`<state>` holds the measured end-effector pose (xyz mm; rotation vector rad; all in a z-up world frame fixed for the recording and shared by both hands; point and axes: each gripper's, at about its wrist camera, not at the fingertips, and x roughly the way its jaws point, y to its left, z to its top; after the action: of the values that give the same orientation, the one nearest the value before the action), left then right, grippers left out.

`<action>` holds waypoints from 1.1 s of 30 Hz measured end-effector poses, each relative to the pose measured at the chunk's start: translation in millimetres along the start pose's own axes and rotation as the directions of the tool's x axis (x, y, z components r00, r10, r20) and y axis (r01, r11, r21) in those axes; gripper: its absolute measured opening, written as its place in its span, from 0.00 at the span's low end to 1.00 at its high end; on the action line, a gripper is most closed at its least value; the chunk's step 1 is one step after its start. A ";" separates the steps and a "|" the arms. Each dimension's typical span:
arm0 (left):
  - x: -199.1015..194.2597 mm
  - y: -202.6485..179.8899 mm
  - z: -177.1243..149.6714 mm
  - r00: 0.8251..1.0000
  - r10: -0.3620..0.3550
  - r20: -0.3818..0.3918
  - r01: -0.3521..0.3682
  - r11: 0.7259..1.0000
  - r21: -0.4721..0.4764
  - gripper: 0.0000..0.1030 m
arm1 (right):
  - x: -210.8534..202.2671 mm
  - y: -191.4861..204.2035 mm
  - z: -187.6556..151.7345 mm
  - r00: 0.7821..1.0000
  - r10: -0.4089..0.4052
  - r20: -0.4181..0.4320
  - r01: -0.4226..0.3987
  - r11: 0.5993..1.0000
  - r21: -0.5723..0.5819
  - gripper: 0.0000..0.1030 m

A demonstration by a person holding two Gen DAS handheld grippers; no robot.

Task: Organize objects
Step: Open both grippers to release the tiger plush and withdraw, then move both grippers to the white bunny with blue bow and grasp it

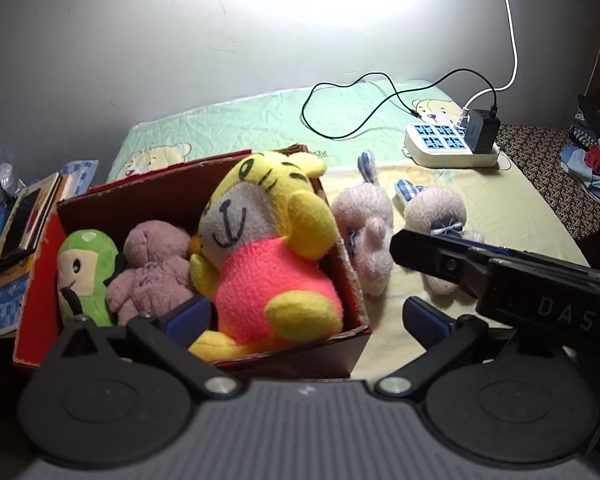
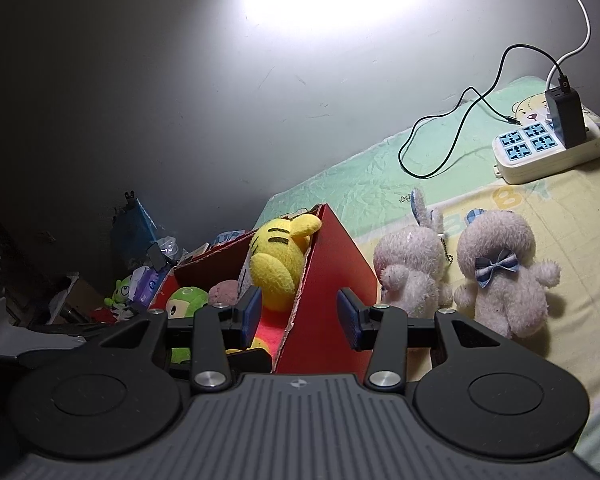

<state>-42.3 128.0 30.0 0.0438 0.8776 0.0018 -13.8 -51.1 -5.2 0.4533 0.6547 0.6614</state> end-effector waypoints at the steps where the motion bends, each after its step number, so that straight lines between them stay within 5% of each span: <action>1: -1.2 -4.8 0.3 1.000 0.002 0.003 -0.002 1.000 0.001 0.99 | -3.5 -4.1 1.8 1.000 0.001 -0.001 -0.001 1.000 0.002 0.45; 17: 9.6 -91.7 4.1 0.996 -0.091 -0.009 0.091 0.995 0.031 0.99 | -43.3 -71.8 15.0 0.999 -0.034 -0.013 0.034 0.999 0.037 0.45; 25: 50.8 -111.6 0.0 0.976 -0.199 -0.088 0.197 0.980 -0.034 0.99 | -49.7 -110.3 15.9 0.996 -0.070 -0.056 0.075 0.994 0.080 0.45; 33: 98.2 -120.6 -0.1 0.963 -0.214 -0.167 0.199 0.975 -0.101 0.99 | -43.2 -145.5 19.3 0.990 -0.096 -0.104 0.109 0.985 0.133 0.46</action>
<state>18.4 9.5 -50.4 -0.1282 1.0556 -0.1553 33.5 -186.9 -57.5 0.5147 0.8147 0.5447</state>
